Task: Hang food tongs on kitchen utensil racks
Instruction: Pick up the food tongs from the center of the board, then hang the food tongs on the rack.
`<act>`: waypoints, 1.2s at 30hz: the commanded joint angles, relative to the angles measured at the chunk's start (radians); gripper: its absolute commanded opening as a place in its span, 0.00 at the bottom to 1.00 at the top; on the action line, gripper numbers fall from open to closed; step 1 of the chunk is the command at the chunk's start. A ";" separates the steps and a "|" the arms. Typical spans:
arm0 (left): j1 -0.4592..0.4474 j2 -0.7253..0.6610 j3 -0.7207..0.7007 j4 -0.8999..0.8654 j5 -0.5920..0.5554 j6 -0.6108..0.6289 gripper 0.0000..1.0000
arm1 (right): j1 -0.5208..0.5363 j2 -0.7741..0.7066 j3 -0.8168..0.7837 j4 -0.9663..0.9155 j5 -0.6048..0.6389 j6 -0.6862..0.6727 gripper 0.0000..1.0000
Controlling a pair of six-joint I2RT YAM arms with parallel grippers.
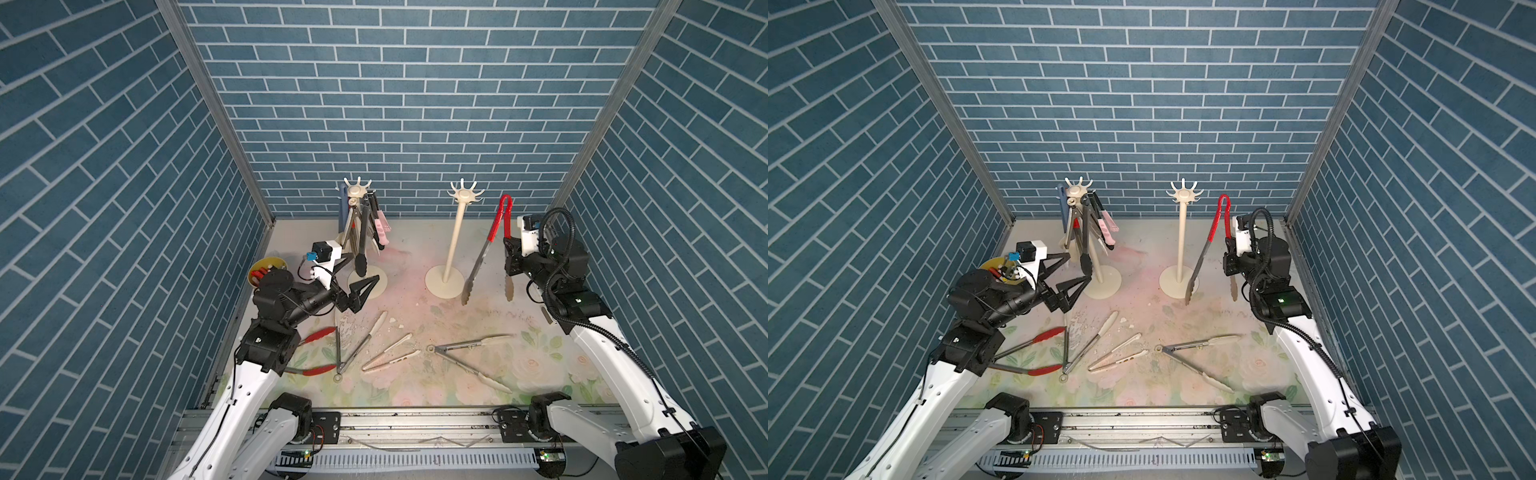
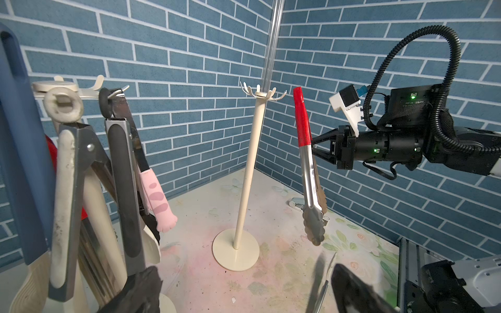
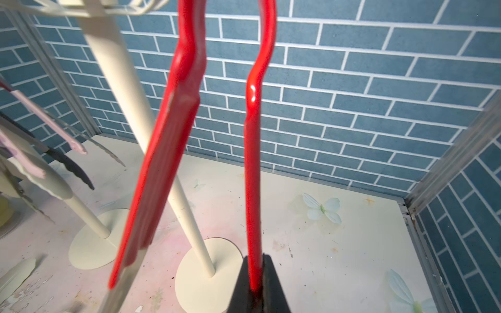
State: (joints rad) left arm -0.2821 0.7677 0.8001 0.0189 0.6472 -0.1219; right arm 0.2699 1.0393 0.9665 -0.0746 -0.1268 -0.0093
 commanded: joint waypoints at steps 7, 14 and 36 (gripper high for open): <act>-0.006 -0.004 0.016 -0.002 -0.006 0.010 0.99 | 0.094 0.032 0.073 0.067 0.032 -0.014 0.00; -0.006 -0.004 0.016 -0.002 -0.004 0.010 0.99 | 0.151 0.026 0.101 0.087 0.031 -0.003 0.00; -0.006 -0.002 0.016 -0.005 -0.005 0.011 0.99 | 0.210 0.068 0.141 0.014 0.032 -0.023 0.00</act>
State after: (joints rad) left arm -0.2825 0.7677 0.8001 0.0124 0.6472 -0.1192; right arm 0.4728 1.0977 1.0554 -0.0605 -0.1013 -0.0059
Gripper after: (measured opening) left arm 0.994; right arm 0.079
